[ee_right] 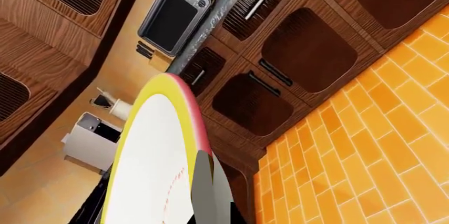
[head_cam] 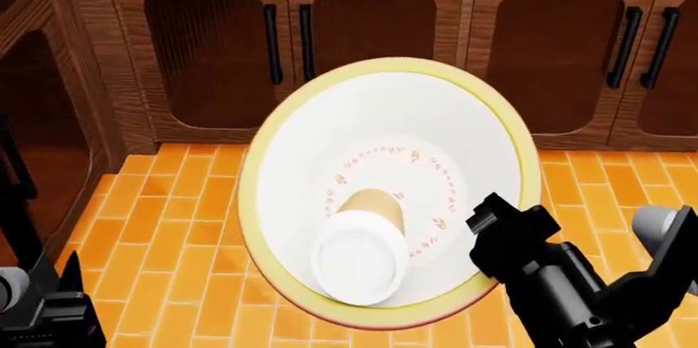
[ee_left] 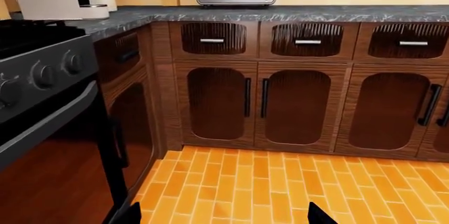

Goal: Place the cup inside the bowl on the dining table and move the bowl to any counter.

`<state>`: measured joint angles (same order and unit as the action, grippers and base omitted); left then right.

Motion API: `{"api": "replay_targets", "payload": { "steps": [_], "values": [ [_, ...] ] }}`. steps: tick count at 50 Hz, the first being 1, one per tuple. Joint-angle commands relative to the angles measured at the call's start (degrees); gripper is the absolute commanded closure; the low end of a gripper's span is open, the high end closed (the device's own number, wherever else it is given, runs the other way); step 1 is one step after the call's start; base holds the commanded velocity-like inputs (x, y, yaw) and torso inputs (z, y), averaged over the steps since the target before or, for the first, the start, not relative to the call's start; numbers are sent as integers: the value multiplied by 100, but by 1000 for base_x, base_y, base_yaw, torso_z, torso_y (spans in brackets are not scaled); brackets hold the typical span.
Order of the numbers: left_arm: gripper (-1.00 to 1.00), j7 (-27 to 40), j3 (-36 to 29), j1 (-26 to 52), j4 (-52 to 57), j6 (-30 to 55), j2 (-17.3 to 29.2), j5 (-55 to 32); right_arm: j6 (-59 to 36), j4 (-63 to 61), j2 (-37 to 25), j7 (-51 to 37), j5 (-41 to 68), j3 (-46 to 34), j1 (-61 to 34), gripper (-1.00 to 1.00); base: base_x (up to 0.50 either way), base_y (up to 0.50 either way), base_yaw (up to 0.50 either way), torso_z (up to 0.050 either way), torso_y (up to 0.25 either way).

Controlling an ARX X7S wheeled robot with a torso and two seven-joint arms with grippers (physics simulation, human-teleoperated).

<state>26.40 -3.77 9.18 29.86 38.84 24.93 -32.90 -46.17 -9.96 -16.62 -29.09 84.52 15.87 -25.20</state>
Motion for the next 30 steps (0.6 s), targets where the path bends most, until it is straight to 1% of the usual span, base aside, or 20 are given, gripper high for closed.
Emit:
{"api": "replay_targets", "payload": {
  "steps": [1, 30],
  "values": [
    [-100, -26, 69, -21, 27, -50, -19, -41, 41, -50, 6, 90, 55, 17, -69, 100, 501, -205, 0, 0, 0],
    [-100, -15, 37, -21, -22, -102, 0, -51, 147, -7, -1, 141, 28, -44, -29, 100, 501, -246, 0, 0, 1]
  ]
}}
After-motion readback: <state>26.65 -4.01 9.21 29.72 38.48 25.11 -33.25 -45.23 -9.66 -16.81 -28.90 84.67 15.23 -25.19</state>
